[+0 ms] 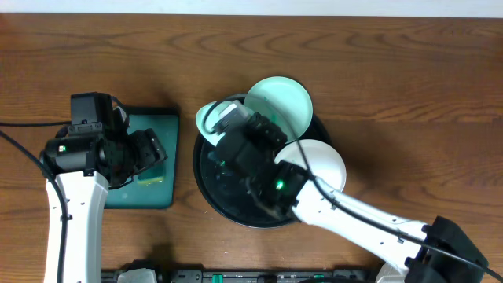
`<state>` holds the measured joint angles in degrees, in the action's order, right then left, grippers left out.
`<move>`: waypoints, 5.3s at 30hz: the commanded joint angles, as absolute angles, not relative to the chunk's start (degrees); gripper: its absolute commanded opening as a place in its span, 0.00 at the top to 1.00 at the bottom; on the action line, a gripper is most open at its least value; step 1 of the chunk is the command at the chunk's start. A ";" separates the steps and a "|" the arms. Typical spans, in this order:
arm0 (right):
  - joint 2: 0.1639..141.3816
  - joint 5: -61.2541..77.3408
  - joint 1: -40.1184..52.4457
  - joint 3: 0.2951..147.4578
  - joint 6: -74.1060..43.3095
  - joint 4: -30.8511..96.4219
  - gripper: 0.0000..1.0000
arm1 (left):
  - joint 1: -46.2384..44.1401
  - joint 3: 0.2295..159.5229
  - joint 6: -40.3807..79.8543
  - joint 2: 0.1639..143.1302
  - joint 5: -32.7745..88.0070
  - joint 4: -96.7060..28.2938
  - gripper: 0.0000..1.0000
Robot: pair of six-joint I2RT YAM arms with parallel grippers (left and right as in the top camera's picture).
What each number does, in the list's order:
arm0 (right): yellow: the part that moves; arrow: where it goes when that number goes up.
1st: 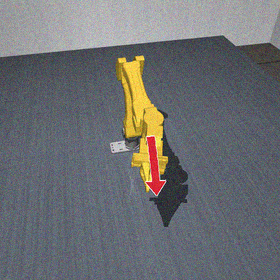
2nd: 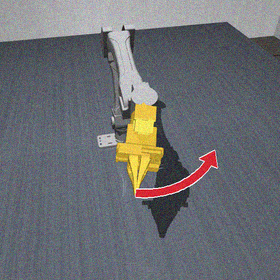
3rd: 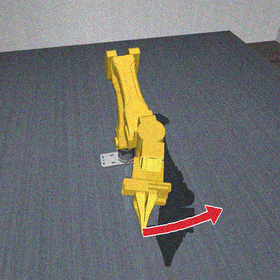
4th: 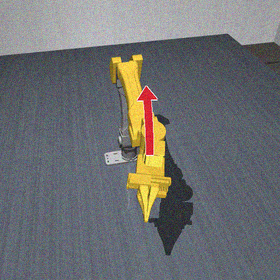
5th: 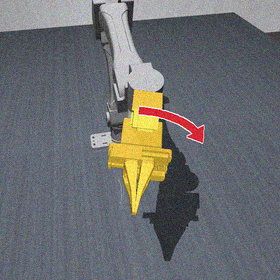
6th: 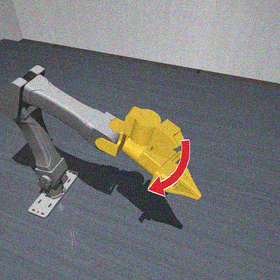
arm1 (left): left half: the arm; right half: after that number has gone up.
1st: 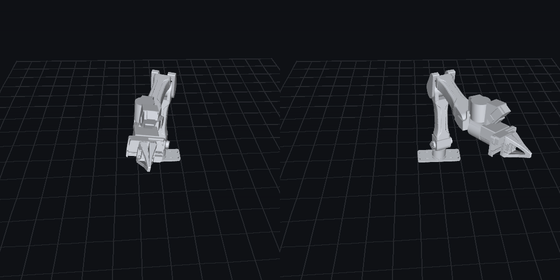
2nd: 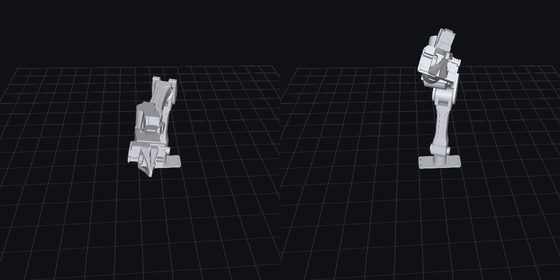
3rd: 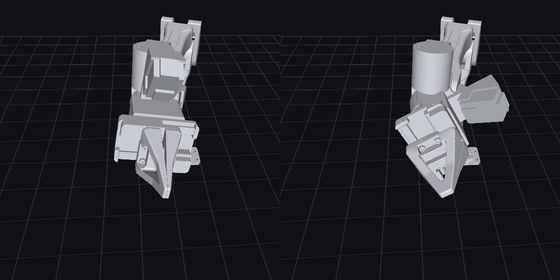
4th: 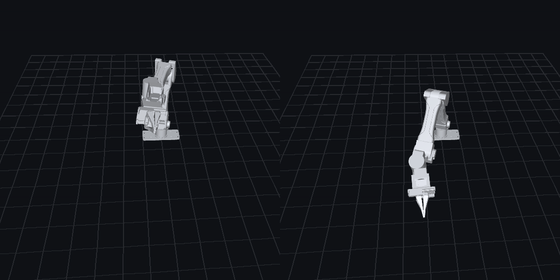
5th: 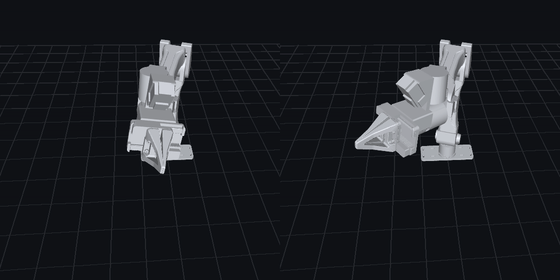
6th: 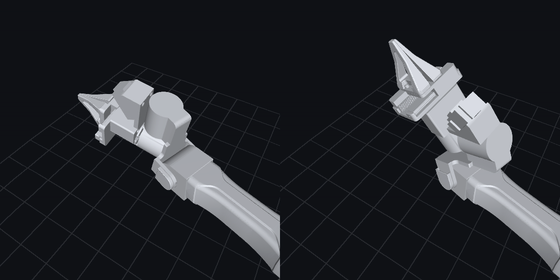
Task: Clean dirty plates on tray and stack at the side
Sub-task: 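Lift the held green plate with the right gripper toward the right, then move the right gripper back to the next green plate's rim on the tray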
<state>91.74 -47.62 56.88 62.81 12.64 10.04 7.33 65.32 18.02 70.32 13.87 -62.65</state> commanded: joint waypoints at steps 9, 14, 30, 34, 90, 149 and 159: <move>90.96 -74.19 63.88 63.00 36.36 5.96 0.99 | 7.27 64.62 18.26 70.39 14.35 -62.94 0.20; 90.96 -74.81 65.89 62.98 37.41 5.96 0.99 | 7.27 64.62 18.26 70.41 14.35 -62.94 0.20; 90.96 -76.25 67.29 62.98 38.46 6.00 0.99 | 7.27 64.62 18.26 70.41 14.35 -62.96 0.20; 90.98 -76.25 67.29 62.98 38.46 6.04 0.99 | 7.27 64.62 18.26 70.41 14.35 -62.96 0.20; 104.33 13.69 -29.69 63.02 -31.57 31.42 0.99 | 7.27 64.62 18.26 70.41 14.35 -62.98 0.20; 110.76 31.62 12.56 63.29 -15.42 1.96 0.51 | 7.27 64.62 18.26 70.41 14.35 -64.14 0.20; 95.39 26.33 14.24 63.33 -16.88 4.03 0.47 | 7.27 64.62 18.26 70.41 14.35 -64.01 0.20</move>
<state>102.39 31.07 13.72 62.94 -14.92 2.72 7.33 65.28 18.04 70.35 13.85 -64.05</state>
